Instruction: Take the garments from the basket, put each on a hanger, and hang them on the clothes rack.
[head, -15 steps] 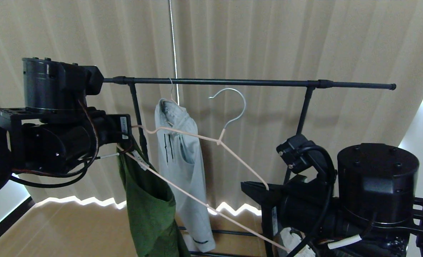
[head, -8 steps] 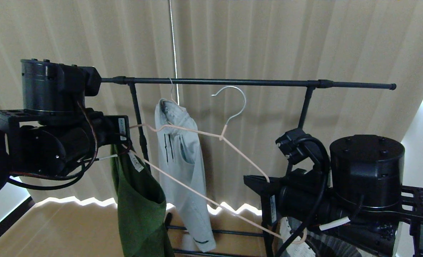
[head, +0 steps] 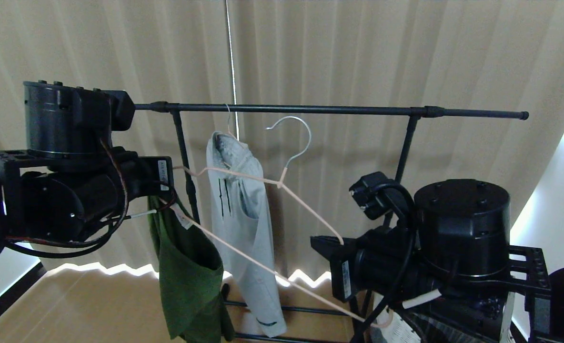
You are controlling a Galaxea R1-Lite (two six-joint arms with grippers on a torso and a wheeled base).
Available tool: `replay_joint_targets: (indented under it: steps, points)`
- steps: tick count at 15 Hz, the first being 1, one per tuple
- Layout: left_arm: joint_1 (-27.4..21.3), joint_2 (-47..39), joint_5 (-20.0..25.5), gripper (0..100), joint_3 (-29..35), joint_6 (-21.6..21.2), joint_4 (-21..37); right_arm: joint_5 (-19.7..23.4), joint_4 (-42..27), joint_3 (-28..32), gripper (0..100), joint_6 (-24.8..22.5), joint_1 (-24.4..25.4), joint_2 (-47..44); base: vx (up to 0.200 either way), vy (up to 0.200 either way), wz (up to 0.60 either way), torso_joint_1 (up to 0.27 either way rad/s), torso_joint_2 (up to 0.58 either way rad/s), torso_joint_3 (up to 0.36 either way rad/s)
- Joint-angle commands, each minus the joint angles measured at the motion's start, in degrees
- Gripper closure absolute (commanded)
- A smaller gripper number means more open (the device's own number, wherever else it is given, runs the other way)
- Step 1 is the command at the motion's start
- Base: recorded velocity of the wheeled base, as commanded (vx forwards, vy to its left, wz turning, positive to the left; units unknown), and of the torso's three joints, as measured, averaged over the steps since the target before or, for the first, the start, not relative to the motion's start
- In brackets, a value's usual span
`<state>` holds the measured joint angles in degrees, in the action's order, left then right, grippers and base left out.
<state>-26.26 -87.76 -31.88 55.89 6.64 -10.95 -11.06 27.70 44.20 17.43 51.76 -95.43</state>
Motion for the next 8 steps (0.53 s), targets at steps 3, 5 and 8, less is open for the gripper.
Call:
replay_joint_targets:
  steps: [3,5,8]
  points:
    - [0.1,-0.5,0.0,100,0.2,0.1,0.0,0.3,-8.2,4.0,100,6.4,7.3,2.3,0.000,0.000,0.00,0.000,0.00,0.000]
    - [0.0,-1.2,0.0,100,0.3,0.2,-1.1,0.5,-13.8,8.8,100,10.7,8.9,1.5,0.000,0.000,0.00,0.000,0.00,0.000]
    - [-0.8,-2.7,-1.3,100,0.1,0.2,-3.6,0.4,-18.4,12.8,100,13.7,9.1,-2.0,0.000,0.000,0.00,0.000,0.00,0.000]
